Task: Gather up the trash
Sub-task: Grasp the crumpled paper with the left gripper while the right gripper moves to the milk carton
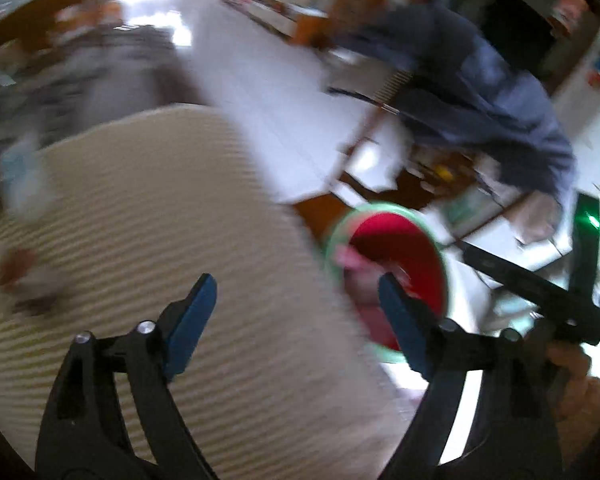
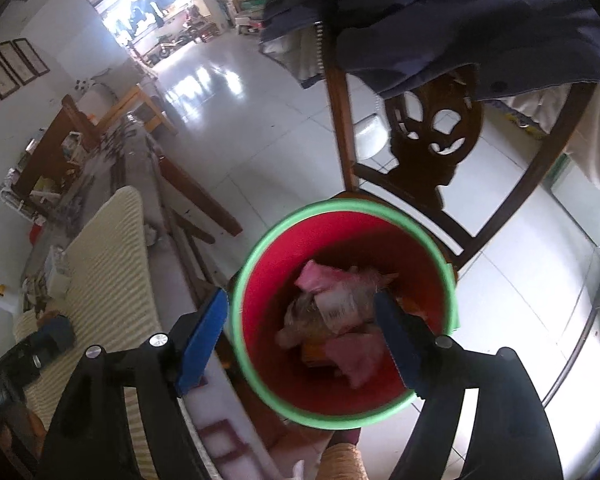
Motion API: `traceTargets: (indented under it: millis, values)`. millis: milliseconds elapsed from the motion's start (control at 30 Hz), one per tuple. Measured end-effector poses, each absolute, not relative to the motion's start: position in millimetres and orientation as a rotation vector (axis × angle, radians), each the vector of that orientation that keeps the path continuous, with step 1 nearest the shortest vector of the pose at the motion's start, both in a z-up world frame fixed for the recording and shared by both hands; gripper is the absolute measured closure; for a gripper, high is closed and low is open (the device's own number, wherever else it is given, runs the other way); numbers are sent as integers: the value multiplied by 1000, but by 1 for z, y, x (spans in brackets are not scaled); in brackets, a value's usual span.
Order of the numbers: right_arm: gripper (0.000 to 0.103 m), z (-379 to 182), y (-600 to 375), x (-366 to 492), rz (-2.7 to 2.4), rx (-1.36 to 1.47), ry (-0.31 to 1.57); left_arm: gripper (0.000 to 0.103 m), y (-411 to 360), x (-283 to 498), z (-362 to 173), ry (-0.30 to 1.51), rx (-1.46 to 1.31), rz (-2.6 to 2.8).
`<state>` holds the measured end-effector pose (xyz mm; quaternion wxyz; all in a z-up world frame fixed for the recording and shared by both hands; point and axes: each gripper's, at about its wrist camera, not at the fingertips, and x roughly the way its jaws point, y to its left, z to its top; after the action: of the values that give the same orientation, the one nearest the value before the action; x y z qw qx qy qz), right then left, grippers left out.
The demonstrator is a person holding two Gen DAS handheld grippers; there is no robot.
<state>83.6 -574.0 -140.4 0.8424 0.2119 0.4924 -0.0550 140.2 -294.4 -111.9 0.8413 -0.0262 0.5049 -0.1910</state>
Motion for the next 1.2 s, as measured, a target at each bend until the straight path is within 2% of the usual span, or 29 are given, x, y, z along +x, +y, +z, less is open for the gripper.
traceTargets:
  millis: [200,367,667,700,767,800,833,933,1200]
  values:
    - [27,-142,-542,91,-47,426,1064,17,-182,145,-118,1059,-113,-101]
    - [27,-136,-514,92,-2,387,1061,16,-127,153,-133,1083,-181,17]
    - [27,-130,-483,75,-11,362,1069,17,-113,178,-162,1133,-242,-19]
    - [27,-130,-480,73,-16,362,1071,20,-113,180,-165,1140,-246,-36]
    - [27,-130,-472,69,-19,359,1077,43,-110,183,-170,1166,-283,-70]
    - [27,-129,-466,67,-18,356,1078,49,-107,183,-172,1172,-318,-93]
    - [27,-128,-459,65,-16,350,1078,62,-105,182,-171,1174,-347,-113]
    - [27,-125,-440,64,0,334,1077,71,-99,170,-158,1147,-320,-132]
    - [27,-123,-367,90,99,254,1089,70,-63,105,-126,1108,-324,-165]
